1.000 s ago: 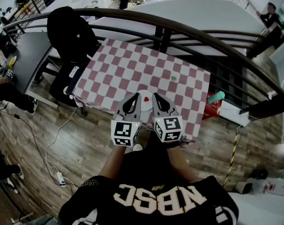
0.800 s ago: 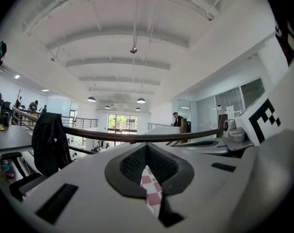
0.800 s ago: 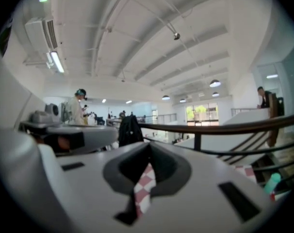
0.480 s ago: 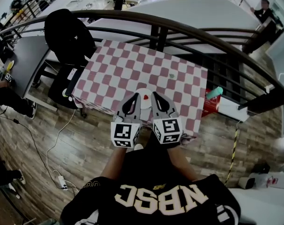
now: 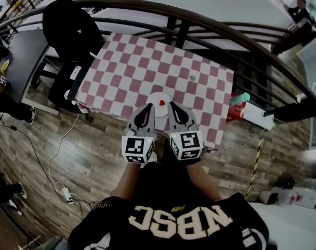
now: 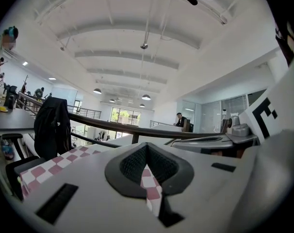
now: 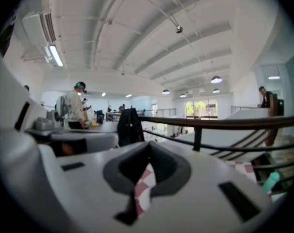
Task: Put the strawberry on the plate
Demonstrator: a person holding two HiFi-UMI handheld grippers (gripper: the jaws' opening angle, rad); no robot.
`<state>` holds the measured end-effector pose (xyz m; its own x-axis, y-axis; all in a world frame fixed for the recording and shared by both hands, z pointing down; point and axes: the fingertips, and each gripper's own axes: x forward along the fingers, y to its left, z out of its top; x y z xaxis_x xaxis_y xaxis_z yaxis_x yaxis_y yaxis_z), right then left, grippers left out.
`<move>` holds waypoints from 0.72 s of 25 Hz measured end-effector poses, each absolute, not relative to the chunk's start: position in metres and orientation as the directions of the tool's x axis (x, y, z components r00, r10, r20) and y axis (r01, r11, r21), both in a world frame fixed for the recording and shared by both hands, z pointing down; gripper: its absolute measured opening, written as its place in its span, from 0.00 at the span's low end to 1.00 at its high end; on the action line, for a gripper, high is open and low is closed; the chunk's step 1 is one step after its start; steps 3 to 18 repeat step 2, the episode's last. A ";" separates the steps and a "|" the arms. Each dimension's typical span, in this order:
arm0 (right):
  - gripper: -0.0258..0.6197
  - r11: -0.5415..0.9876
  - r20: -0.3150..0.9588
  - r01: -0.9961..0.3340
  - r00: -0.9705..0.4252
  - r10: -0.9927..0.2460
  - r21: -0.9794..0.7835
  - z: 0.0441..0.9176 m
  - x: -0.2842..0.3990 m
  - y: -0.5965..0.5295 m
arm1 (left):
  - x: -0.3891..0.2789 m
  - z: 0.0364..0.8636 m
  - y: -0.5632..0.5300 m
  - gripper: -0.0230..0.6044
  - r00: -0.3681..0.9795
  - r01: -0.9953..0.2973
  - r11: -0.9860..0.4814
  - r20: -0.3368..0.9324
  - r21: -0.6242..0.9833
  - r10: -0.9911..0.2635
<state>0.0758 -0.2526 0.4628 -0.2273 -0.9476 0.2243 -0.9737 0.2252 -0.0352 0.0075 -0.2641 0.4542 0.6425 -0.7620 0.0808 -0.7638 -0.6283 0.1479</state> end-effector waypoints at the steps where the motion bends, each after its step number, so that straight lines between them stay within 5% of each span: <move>1: 0.07 0.227 0.230 -0.973 -0.229 -0.946 -0.035 0.466 0.076 -0.259 | 0.008 0.457 -0.271 0.05 0.642 -0.764 -0.627 0.080 0.153 -0.762; 18: 0.07 0.229 0.236 -0.973 -0.230 -0.944 -0.034 0.470 0.076 -0.265 | 0.009 0.460 -0.278 0.05 0.642 -0.763 -0.627 0.080 0.157 -0.762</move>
